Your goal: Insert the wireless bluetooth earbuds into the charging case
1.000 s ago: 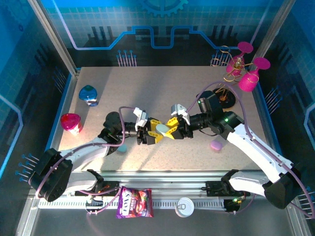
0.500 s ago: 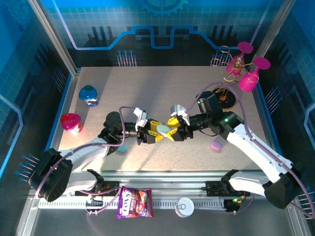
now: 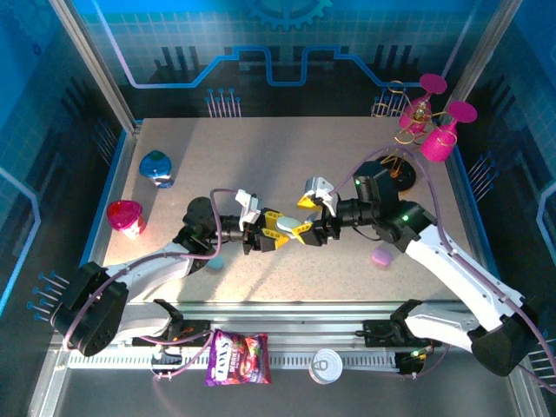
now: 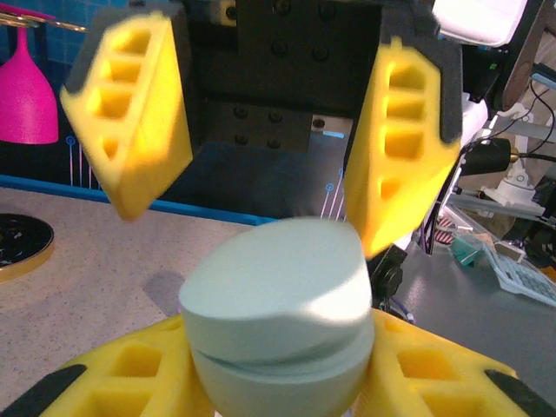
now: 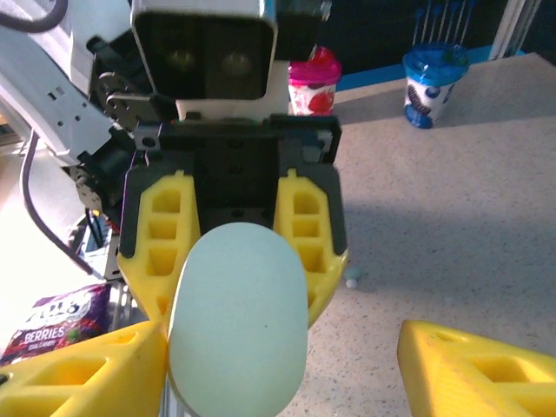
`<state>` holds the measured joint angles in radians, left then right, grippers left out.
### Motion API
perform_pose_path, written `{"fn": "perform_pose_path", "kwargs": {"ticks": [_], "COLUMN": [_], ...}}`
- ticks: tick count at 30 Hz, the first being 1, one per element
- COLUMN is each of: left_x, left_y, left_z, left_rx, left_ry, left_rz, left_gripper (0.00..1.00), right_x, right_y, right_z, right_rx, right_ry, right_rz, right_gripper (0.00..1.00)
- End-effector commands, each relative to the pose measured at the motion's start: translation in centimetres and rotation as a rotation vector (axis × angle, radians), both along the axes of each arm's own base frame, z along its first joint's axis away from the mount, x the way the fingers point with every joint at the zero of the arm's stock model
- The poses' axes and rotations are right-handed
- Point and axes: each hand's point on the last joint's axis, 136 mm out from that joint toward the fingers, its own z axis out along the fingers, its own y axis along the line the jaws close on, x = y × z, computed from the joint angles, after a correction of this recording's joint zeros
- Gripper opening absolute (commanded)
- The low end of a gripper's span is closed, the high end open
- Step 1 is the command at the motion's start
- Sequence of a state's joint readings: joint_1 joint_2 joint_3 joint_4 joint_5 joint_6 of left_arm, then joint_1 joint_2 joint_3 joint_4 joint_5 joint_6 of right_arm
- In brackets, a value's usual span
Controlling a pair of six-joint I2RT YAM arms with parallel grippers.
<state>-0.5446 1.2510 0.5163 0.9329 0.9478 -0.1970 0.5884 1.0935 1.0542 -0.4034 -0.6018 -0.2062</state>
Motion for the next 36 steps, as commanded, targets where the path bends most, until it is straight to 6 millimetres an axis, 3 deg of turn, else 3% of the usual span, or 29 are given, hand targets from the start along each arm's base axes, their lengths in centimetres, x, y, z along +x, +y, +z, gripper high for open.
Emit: {"fn": "perform_pose_path", "kwargs": {"ticks": [1,7,13,15,18,24,32,36], "left_x": [-1.7,-1.7,-0.7,-0.1,0.9,3.2,4.4,4.6], "left_y": [-0.1,-0.1,-0.2,-0.2,-0.3,-0.3,0.6,0.8], "left_z": [1.2,1.2,0.4,0.1,-0.2,0.1,-0.1,-0.1], "left_rx": [-0.019,-0.016,-0.001,0.006,0.014,0.007,-0.014,-0.027], "left_ry": [-0.102,-0.113,-0.126,-0.136,-0.169,-0.191,-0.205,-0.223], "left_rz": [-0.072,-0.069,-0.016,0.016,0.054,0.143,0.229,0.236], "left_gripper": [0.22,0.23,0.22,0.23,0.23,0.21,0.21,0.2], "right_x": [2.4,2.3,-0.1,-0.2,1.9,6.9,10.1,9.6], "right_y": [-0.8,-0.9,-0.5,-0.7,-1.8,-6.8,-11.7,-13.9], "right_z": [1.4,1.5,3.5,4.1,5.0,5.1,-3.2,-8.4], "right_rx": [0.037,0.045,0.141,0.173,0.23,0.35,0.228,0.079], "right_ry": [-0.055,-0.048,-0.054,-0.045,0.005,0.061,0.259,0.381], "right_rz": [-0.108,-0.104,0.004,-0.006,-0.148,-0.438,-0.816,-0.963], "right_gripper": [0.7,0.72,0.98,1.0,1.0,1.0,0.99,0.95]}}
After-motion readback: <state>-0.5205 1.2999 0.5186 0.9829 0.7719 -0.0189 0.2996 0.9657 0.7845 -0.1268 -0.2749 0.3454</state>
